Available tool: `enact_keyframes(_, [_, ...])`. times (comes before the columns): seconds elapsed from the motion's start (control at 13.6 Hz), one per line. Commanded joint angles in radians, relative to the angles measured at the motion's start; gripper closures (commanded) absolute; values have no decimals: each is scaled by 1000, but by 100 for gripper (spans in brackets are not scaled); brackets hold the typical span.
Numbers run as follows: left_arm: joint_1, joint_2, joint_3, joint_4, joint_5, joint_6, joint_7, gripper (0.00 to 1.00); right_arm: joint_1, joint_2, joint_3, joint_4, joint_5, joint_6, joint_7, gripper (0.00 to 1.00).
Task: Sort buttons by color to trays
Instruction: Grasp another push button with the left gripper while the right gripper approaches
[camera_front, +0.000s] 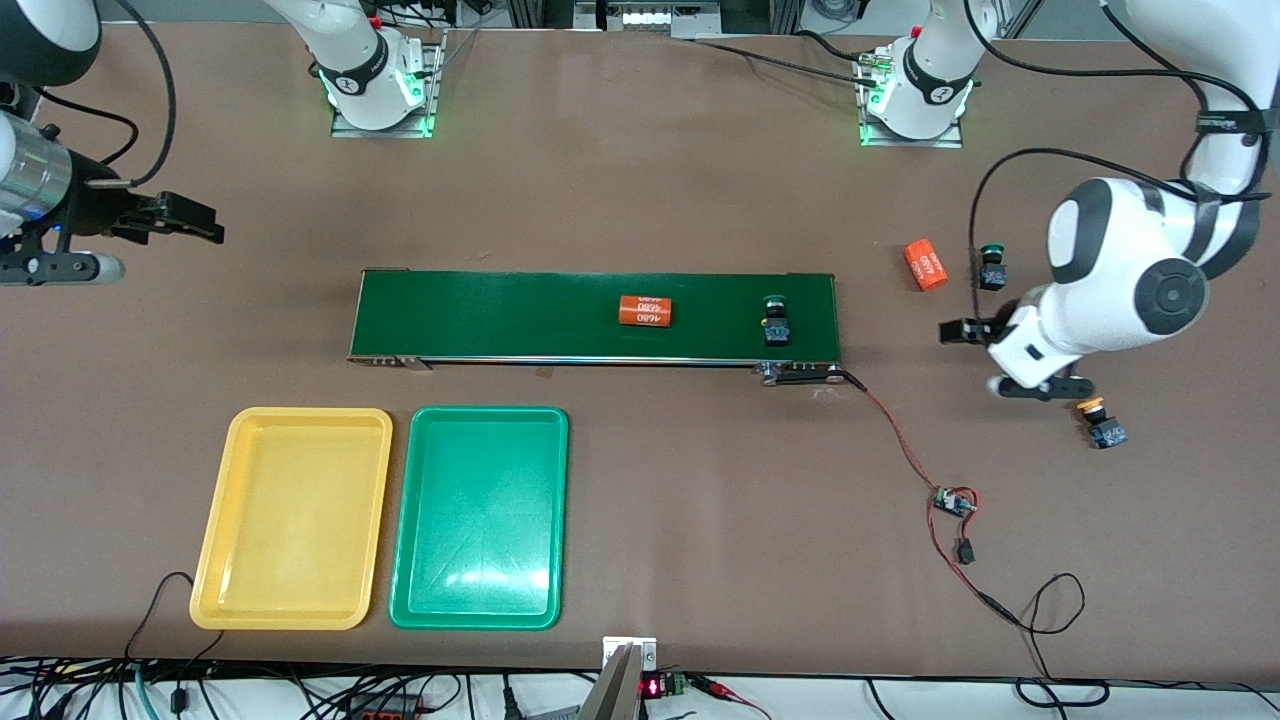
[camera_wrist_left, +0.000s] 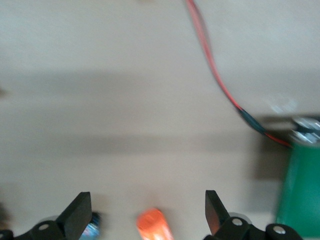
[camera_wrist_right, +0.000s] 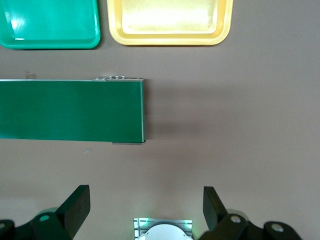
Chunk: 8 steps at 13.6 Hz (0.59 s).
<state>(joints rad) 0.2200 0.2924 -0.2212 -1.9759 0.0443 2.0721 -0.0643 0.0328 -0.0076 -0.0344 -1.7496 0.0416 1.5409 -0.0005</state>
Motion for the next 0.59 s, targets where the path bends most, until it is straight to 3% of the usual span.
enact_keyframes(0.0, [108,69,-6,41,37,87,11,0,22,-105,14,-117,-2,39,37,0])
enact_keyframes(0.29, [238,223,-3,187,57,103,40,0,7,-207,60,-286,0,163,40,0])
enact_keyframes(0.51, [275,309,2,229,111,183,107,0,-22,-239,157,-378,1,255,118,0])
